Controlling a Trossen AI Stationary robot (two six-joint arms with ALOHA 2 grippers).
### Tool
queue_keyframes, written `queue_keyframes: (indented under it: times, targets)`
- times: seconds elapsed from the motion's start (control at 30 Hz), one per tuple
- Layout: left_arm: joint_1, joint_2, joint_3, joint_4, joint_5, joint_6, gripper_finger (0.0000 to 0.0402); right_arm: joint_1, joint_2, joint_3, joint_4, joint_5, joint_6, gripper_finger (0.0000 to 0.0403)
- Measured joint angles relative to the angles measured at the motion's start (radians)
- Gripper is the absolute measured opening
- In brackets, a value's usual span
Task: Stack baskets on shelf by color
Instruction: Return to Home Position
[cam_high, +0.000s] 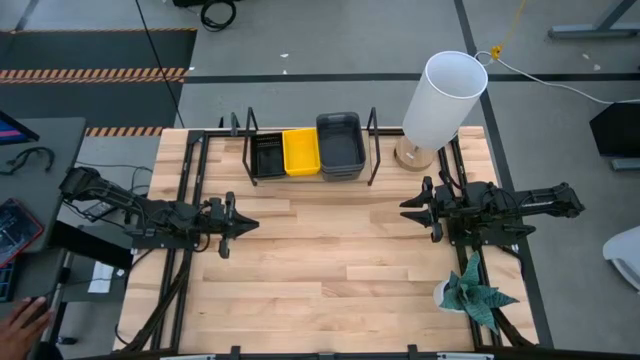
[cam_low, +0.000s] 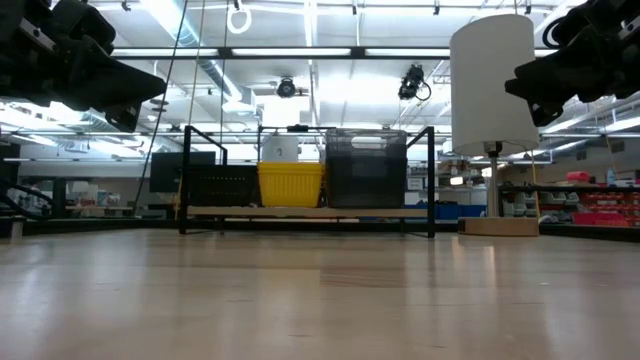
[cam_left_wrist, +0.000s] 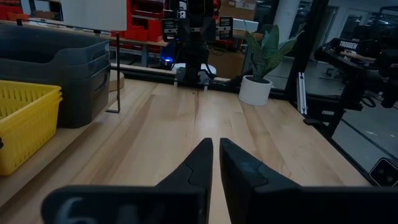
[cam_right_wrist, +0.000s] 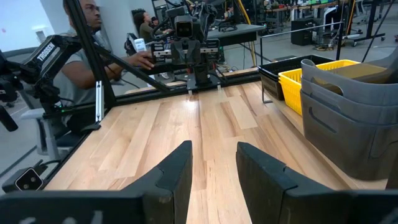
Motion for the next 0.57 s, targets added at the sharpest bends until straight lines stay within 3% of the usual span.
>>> queue_keyframes:
  times: [0.57]
  targets:
    - [0.000,0.000,0.000,0.000,0.000,0.000,0.0032,0.000,0.000,0.000,0.000,0.000,0.000,0.0130]
